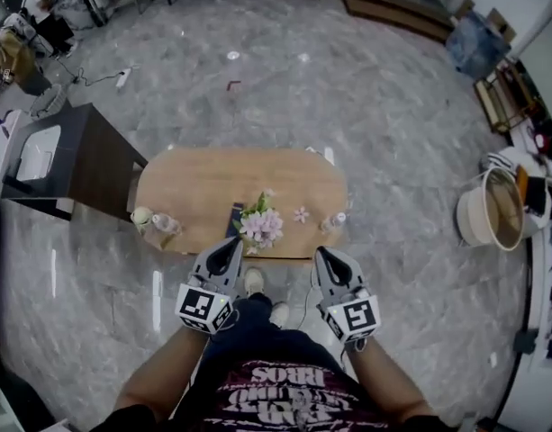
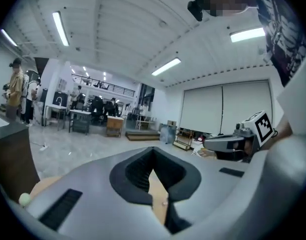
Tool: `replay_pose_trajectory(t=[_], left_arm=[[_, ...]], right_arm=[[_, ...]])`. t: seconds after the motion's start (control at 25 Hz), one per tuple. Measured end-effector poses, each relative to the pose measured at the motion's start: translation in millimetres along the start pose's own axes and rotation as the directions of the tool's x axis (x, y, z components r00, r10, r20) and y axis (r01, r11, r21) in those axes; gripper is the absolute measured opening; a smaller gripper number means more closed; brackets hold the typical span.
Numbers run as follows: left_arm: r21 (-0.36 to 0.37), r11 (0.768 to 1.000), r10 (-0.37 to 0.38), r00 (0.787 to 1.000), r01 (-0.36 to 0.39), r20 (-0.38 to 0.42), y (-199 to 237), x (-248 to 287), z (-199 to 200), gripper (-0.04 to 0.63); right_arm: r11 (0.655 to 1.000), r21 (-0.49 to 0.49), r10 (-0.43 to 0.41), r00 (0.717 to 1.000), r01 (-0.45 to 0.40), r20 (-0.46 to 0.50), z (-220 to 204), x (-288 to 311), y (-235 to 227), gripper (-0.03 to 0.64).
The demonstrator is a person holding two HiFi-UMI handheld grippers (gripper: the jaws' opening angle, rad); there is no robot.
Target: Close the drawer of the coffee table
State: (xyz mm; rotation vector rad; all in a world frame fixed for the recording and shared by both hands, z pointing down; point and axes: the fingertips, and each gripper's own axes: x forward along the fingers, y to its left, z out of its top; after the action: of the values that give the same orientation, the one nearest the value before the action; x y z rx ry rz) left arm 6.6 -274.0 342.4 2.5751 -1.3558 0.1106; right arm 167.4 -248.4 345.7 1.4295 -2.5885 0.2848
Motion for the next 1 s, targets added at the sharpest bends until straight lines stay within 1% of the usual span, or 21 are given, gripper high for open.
replay_pose_trajectory(t=[0.08,0.16,0.24,0.36,0.48,0.6,0.76,0.84,1.0], left_arm=[[0.032,0.999,-0.041,0.999,0.04,0.027,-16,7,21,0.021],[0.05,0.997,-0.061,0.997,0.059,0.043,-26,13,36,0.021],[0.075,0.995,-0.068,0.997,0.065,0.04,-33,14,44,0.021],[0.126,0.99,-0.064,0.998,0.063,0.007,-33,14,47,0.021],[0.116,0.991,-0.07,0.997,0.071,-0.013,-28,18,47,0.023],[0.117,0.986,-0.115,0.992,0.119,-0.045,-29,28,42,0.023],[0.142,0.972,-0.178,0.98,0.189,-0.092,-24,49,36,0.021],[0.147,0.964,-0.208,0.973,0.222,-0.105,-15,59,38,0.022],[0.142,0.951,-0.263,0.96,0.275,-0.098,16,75,46,0.021]], right_arm=[[1.0,-0.021,0.014,0.999,-0.013,0.048,22,5,4,0.034],[0.999,-0.04,0.023,0.997,-0.02,0.073,35,9,5,0.034],[0.999,-0.041,0.03,0.996,-0.026,0.088,43,10,7,0.034],[0.998,-0.042,0.042,0.993,-0.038,0.11,51,15,10,0.034],[0.998,-0.044,0.059,0.991,-0.055,0.116,57,30,12,0.034],[0.997,-0.029,0.077,0.991,-0.074,0.108,58,46,16,0.034],[0.995,-0.028,0.099,0.993,-0.098,0.066,56,80,26,0.034],[0.993,-0.033,0.115,0.992,-0.114,0.053,60,103,36,0.034],[0.989,-0.059,0.135,0.99,-0.132,0.05,69,152,53,0.032]])
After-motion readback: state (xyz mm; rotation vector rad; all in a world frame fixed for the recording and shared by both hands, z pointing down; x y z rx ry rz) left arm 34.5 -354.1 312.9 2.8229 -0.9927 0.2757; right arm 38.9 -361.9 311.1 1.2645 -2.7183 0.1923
